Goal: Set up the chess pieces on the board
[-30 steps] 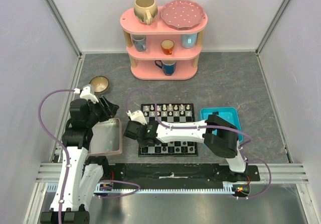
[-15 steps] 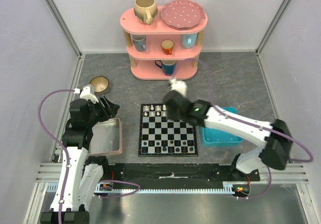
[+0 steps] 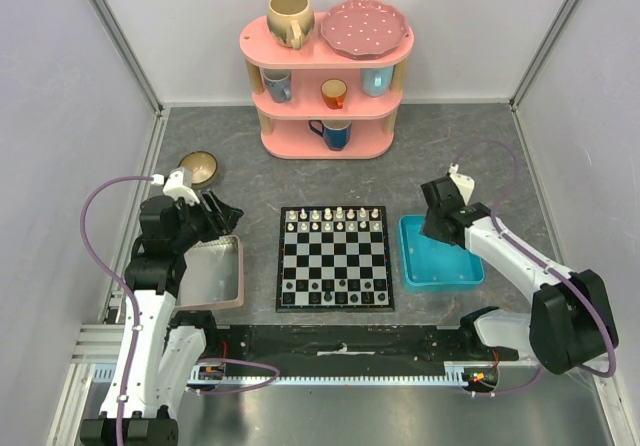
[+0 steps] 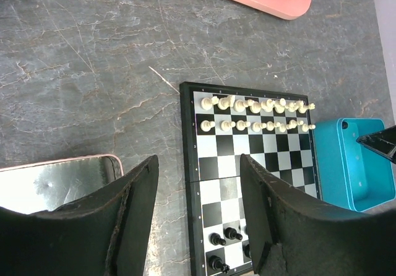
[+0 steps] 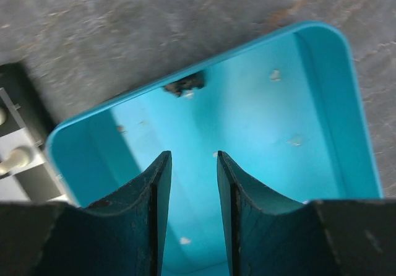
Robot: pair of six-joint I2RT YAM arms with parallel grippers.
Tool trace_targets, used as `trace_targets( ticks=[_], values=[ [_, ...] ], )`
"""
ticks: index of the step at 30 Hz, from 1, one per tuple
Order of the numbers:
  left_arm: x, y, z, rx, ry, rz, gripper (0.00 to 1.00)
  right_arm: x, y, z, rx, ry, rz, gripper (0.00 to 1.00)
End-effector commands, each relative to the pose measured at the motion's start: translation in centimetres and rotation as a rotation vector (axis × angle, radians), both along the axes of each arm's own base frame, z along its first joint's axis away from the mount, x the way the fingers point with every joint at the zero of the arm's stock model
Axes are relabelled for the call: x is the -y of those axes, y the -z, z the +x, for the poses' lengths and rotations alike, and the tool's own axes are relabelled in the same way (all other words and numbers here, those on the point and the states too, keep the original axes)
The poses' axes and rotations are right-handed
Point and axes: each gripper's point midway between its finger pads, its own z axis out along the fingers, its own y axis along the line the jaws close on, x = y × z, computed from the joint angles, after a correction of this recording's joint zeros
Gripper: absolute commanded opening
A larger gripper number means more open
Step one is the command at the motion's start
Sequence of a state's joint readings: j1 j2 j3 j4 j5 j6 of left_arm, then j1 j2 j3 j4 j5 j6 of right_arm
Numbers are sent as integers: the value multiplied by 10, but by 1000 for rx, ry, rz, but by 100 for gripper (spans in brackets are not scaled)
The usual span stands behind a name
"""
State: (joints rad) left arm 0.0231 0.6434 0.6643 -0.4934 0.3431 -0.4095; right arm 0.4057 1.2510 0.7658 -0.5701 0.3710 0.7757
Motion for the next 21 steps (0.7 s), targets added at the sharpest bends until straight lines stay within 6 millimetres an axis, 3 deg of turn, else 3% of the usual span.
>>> trace_targets(
  ticks=[1,10,21],
  values=[
    [4,-7,3,53,46,20,62,18,3,15,54,28,31,43],
    [4,-7,3,53,49,17,61,34,20,43,118,61,56,47],
    [5,-5,4,44,53,17,61,40,38,52,128,60,78,44]
  ],
)
